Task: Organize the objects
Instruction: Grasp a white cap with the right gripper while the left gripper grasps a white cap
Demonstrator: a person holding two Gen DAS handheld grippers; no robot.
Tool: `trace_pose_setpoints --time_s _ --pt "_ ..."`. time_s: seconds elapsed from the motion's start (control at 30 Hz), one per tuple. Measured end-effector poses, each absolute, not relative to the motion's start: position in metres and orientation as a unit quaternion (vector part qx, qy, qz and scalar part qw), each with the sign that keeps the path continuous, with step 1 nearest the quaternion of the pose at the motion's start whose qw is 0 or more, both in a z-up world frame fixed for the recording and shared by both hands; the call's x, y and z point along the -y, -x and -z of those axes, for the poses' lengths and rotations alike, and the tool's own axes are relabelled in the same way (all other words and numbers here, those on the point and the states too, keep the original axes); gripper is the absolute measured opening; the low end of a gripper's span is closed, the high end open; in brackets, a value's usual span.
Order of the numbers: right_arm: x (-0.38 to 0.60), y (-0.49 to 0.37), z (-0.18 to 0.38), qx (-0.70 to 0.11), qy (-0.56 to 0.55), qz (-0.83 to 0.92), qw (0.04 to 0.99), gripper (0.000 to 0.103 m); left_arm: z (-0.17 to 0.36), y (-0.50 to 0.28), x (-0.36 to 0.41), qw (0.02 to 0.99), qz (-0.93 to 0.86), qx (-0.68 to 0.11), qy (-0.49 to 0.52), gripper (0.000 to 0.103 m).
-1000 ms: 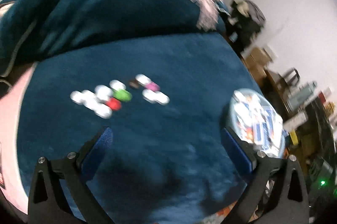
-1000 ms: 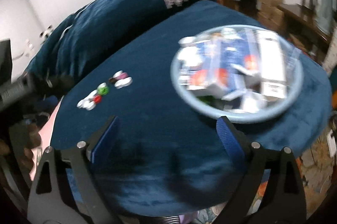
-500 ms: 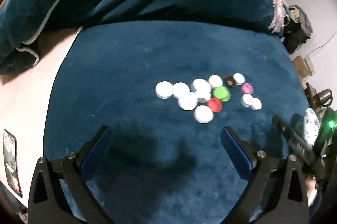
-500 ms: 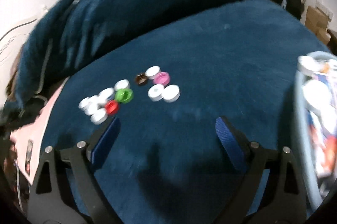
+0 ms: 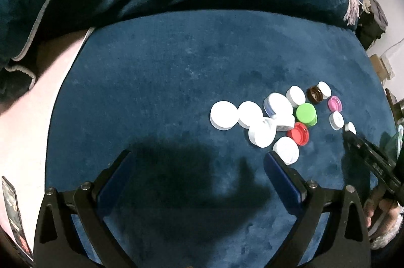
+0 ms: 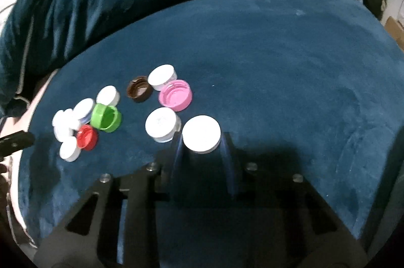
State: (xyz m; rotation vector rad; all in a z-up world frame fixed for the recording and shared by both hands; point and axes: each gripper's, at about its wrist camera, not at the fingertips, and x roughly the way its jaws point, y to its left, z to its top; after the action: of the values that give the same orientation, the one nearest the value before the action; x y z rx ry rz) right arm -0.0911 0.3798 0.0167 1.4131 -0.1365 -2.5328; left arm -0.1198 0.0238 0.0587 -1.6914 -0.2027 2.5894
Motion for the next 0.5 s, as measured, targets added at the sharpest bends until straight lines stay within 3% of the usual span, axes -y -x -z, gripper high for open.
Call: trace_pose_setpoints --time_s 0.33,0.5 --pt "-0.387 0.006 -0.016 0.087 -0.494 0.858 0.113 0.031 -0.078 0.086 -0.016 0.032 -0.832 0.076 0.549 0.099" --pt "-0.382 0.01 -0.012 0.087 -0.494 0.859 0.102 0.032 -0.071 0.089 -0.036 0.051 -0.832 0.091 0.545 0.099"
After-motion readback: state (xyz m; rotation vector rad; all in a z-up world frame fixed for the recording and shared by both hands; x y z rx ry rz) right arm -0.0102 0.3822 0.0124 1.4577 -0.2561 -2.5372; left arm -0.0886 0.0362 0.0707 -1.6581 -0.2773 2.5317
